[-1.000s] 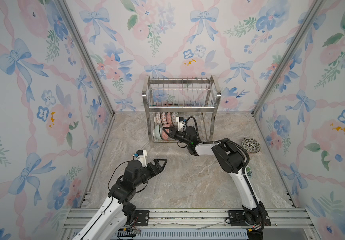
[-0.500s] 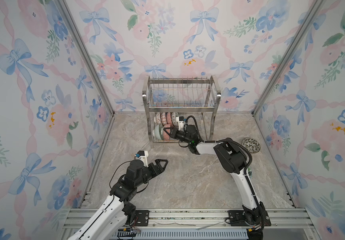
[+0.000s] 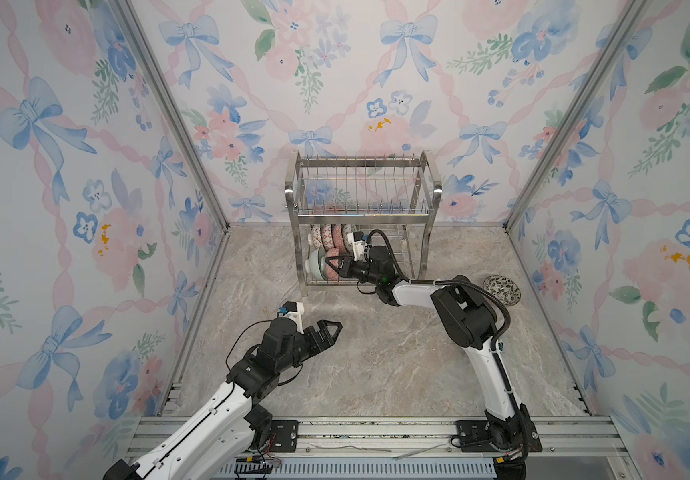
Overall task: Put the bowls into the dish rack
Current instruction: 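Open the right gripper to release the pink bowl in the rack, then withdraw the right gripper from the rack and move it over the monstera-leaf bowl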
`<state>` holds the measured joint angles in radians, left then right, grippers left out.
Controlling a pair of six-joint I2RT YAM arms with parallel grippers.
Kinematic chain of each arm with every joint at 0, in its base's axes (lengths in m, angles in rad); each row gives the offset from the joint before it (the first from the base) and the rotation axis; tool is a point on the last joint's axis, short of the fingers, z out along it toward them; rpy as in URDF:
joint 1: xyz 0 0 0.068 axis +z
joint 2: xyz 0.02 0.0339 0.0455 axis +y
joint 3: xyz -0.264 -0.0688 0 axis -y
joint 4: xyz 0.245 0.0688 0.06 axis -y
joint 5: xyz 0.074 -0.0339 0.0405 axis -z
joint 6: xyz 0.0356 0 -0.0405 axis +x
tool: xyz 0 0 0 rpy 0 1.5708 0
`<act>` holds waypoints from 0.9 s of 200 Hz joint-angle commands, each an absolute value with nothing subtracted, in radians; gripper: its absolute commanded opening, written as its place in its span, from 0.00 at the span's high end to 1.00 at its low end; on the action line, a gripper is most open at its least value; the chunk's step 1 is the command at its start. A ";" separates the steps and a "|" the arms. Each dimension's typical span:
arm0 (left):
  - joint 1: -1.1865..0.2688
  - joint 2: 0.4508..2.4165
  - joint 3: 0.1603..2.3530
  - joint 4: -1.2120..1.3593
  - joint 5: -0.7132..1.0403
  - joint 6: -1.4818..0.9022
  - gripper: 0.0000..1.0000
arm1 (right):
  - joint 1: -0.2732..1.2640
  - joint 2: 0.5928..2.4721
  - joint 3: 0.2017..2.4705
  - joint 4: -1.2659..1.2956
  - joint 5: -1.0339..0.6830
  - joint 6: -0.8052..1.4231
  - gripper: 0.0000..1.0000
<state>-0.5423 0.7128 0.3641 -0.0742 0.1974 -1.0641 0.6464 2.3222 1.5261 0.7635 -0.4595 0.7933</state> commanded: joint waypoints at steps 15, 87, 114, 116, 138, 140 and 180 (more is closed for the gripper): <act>-0.549 0.712 0.389 -0.055 0.185 -1.064 0.02 | 0.638 2.278 1.517 0.626 -0.447 0.737 0.82; -0.550 0.730 0.402 -0.057 0.192 -1.065 0.02 | 0.638 2.245 1.505 0.629 -0.463 0.734 0.71; -0.552 0.735 0.406 -0.057 0.192 -1.065 0.02 | 0.638 2.219 1.486 0.632 -0.460 0.727 0.68; -0.551 0.735 0.406 -0.056 0.192 -1.065 0.02 | 0.638 2.216 1.484 0.632 -0.460 0.726 0.68; -0.552 0.732 0.408 -0.057 0.194 -1.065 0.02 | 0.637 2.195 1.471 0.627 -0.457 0.717 0.67; -0.551 0.733 0.407 -0.057 0.194 -1.065 0.02 | 0.637 2.194 1.470 0.627 -0.457 0.717 0.67; -0.554 0.728 0.409 -0.056 0.195 -1.062 0.02 | 0.637 2.151 1.425 0.630 -0.449 0.710 0.64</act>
<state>-0.5468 0.7330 0.3855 -0.0723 0.1978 -1.0641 0.6422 2.2162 1.4605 0.6373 -0.4561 0.7338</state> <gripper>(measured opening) 0.980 0.359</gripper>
